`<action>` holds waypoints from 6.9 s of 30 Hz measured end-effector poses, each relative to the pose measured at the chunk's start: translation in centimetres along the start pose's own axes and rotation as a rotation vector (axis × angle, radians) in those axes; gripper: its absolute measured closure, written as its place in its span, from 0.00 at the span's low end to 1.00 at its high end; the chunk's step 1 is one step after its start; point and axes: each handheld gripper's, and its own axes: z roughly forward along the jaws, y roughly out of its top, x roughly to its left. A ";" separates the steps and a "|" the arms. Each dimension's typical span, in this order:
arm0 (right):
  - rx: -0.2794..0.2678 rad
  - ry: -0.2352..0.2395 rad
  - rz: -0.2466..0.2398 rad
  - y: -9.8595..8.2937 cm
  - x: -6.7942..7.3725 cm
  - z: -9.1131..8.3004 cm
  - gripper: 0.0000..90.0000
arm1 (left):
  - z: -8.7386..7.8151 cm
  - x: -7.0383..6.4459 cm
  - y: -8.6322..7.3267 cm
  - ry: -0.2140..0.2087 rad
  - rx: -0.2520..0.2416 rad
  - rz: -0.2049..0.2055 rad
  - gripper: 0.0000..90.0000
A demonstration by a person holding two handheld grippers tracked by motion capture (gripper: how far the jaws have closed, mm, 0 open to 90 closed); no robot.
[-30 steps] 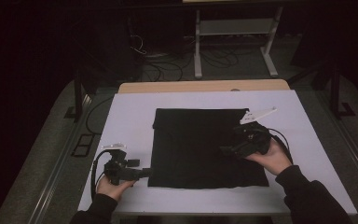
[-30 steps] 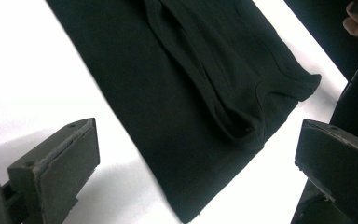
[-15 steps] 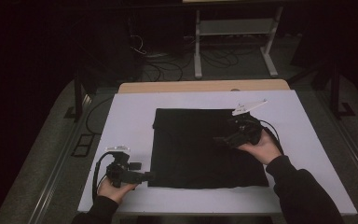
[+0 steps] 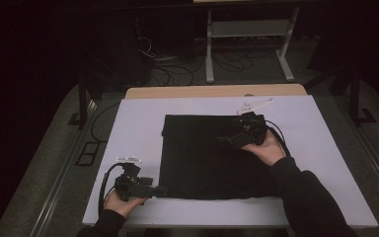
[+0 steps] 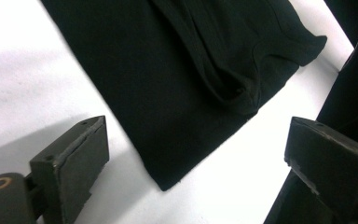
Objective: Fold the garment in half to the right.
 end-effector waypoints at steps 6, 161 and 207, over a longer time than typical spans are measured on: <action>-0.012 0.015 -0.006 1.0 0.3 0.8 0.00 | 0.2 0.0 -0.1 0.004 0.028 -0.015 0.16; 0.167 -0.009 -0.051 9.8 -0.7 21.0 0.02 | 1.2 -0.5 0.5 0.066 0.083 0.044 0.93; 0.193 -0.097 0.001 9.9 -1.4 25.7 0.47 | 1.2 -0.6 0.5 0.068 0.090 0.047 0.93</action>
